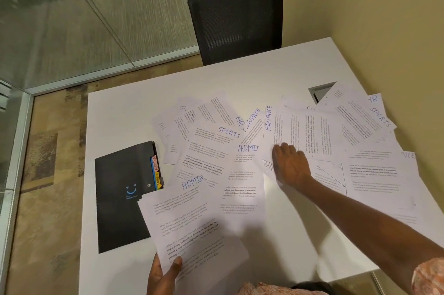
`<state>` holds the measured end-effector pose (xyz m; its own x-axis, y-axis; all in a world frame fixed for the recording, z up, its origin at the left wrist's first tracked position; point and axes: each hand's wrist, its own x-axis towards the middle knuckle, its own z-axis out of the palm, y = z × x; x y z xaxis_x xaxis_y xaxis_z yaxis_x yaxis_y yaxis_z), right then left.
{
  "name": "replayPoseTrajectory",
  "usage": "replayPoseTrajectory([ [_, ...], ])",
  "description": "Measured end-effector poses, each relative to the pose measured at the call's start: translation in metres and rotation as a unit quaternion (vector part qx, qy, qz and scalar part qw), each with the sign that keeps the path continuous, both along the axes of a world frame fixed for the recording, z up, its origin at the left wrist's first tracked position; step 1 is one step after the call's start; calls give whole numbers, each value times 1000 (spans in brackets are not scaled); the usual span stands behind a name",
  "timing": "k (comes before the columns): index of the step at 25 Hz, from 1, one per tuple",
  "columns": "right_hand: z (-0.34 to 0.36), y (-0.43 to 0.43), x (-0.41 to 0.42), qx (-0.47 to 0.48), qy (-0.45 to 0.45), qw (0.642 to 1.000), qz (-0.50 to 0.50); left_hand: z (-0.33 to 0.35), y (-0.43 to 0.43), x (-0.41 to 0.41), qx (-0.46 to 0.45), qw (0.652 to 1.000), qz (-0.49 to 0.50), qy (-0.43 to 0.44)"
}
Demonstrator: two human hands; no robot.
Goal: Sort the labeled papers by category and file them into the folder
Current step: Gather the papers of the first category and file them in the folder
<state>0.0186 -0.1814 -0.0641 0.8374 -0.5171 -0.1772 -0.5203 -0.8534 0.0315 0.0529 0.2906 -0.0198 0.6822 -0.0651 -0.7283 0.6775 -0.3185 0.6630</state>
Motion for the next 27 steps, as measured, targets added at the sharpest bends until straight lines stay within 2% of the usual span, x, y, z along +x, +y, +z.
replayPoseTrajectory([
  [2,-6,36,-14,87,-68,991,-75,3,-2,1,-8,1000,-8,-8],
  [4,-8,76,-20,201,-87,958,-182,7,-4,2,-11,1000,-13,-16],
  [6,-4,108,-13,264,-41,919,-289,11,-7,2,-13,999,-17,-24],
  [8,7,131,-1,261,-5,897,-357,14,-7,2,-18,999,-17,-28],
  [11,13,154,17,217,-8,898,-382,12,-2,2,-24,999,-7,-26],
  [16,2,168,32,219,-48,892,-392,14,10,-1,-17,999,-2,-33],
  [18,4,167,32,236,-62,889,-388,13,16,-4,-20,999,2,-41],
  [22,18,151,21,308,-113,860,-392,12,26,-2,-45,998,32,-21],
  [27,50,126,-3,340,-165,855,-355,19,26,5,-47,998,36,-18],
])
